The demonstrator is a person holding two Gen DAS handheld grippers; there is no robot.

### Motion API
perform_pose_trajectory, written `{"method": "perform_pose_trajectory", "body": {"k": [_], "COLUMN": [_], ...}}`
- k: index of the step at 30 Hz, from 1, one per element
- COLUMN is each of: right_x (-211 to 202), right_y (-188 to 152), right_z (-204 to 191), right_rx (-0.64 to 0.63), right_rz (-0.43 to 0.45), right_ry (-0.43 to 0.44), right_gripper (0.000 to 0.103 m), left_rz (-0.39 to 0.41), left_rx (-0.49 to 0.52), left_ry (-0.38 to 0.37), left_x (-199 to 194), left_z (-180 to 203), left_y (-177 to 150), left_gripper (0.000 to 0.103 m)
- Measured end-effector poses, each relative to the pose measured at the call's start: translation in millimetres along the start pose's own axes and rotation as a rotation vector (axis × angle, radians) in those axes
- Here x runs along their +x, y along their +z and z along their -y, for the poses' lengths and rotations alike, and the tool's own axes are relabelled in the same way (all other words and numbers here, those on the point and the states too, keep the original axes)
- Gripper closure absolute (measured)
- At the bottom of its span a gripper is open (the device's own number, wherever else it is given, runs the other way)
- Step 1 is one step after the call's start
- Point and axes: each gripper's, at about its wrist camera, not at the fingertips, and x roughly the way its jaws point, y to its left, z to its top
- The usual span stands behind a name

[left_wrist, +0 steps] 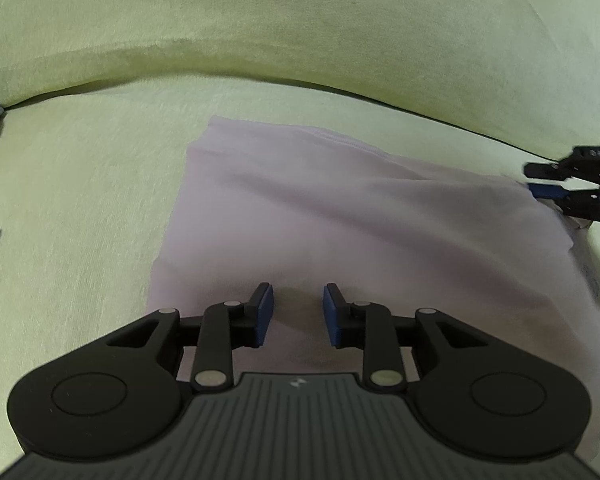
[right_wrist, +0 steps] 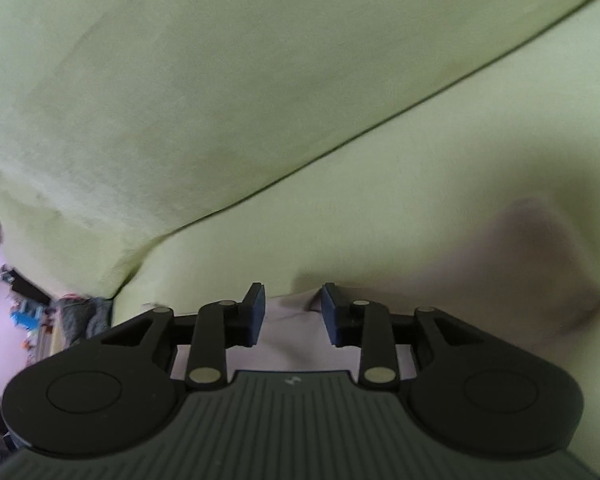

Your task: Fold clothes

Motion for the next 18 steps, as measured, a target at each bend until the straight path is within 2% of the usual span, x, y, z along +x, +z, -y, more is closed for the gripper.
{"method": "perform_pose_trajectory", "body": {"k": [4,8,10,14,15,16,18], "right_x": [8.4,4.9,2.3,5.1,2.6,-1.3,-11.0], "right_y": [-2.7,-2.7,1.2,6.8,8.5,9.2,9.7], "right_z": [0.0,-0.9,-4.8,-6.1,-5.1,-5.1,-7.4], "right_rx": [-0.010,-0.022,-0.012,0.065,0.104,0.127,0.132], "right_rz": [-0.027,-0.033,0.029,0.150,0.210,0.260,0.327], "right_ry": [0.068,0.155,0.190,0.188,0.188,0.157,0.037], "right_gripper": [0.075,0.067,0.064,0.060,0.057,0.055,0.050], "left_rz": [0.011,0.035,0.049,0.092,0.102,0.115,0.118], "left_rx": [0.006,0.028,0.043,0.048,0.049,0.052,0.060], "left_ry": [-0.003,-0.010,-0.009,0.002,0.007,0.018,0.032], "left_x": [-1.5,-1.5,1.0,8.2,9.5,13.2,18.2], "left_z": [-0.2,5.8,10.2,17.3,19.0,21.4,22.8], "left_y": [5.1,14.8,21.5,42.9,48.2,57.6,66.2], "left_gripper": [0.070,0.070,0.070,0.070,0.070,0.070,0.070]}}
